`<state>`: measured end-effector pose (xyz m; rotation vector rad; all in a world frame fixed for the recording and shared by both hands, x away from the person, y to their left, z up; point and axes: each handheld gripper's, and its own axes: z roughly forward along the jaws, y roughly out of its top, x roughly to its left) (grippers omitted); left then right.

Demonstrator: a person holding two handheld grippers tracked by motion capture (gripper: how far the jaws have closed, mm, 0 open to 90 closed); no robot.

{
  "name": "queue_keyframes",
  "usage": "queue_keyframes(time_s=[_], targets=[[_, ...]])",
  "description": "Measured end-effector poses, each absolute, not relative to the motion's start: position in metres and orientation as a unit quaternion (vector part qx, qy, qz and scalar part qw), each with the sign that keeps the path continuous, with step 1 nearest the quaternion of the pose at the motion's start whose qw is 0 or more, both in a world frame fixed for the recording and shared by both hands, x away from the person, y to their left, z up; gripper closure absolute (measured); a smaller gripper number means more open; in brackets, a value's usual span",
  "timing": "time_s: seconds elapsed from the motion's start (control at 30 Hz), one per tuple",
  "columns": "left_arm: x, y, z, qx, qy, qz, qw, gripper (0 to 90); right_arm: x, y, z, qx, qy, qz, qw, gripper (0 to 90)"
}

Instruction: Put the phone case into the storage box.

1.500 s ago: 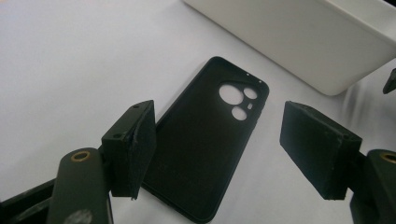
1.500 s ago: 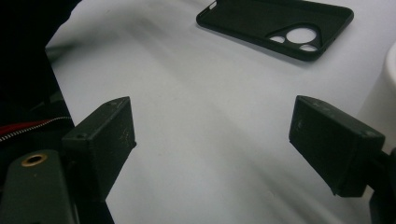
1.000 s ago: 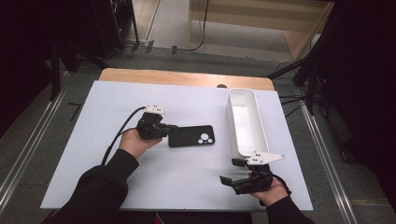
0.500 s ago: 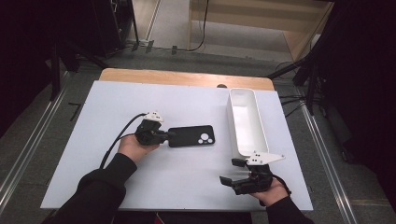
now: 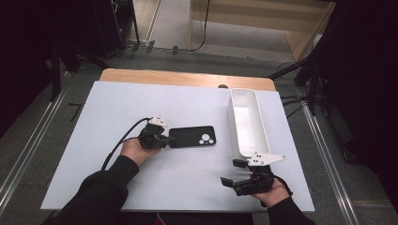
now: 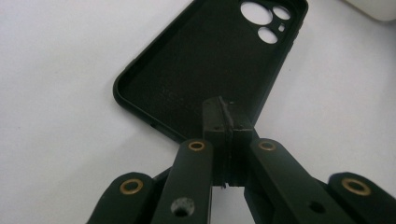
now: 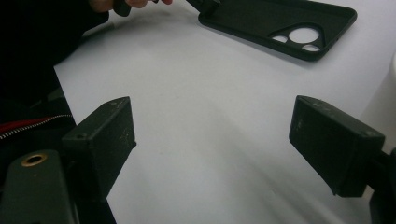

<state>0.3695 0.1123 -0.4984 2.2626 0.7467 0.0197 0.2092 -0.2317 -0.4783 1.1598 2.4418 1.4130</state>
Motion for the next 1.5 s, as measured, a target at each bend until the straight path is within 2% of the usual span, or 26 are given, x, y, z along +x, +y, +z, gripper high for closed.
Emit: queue_keyframes(time_s=[0.67, 1.37, 1.5], targets=[[0.353, 0.11, -0.501, 0.891, 0.269, -0.019, 0.365, 89.1, 0.209, -0.232, -0.478, 0.38, 0.799, 0.463, 0.043, 12.9], [0.332, 0.103, -0.504, 0.884, 0.277, -0.056, 0.373, 88.9, 0.21, -0.231, -0.479, 0.377, 0.8, 0.465, 0.045, 12.9], [0.336, 0.107, -0.501, 0.88, 0.289, -0.058, 0.372, 81.4, 0.21, -0.231, -0.479, 0.379, 0.799, 0.464, 0.044, 12.9]])
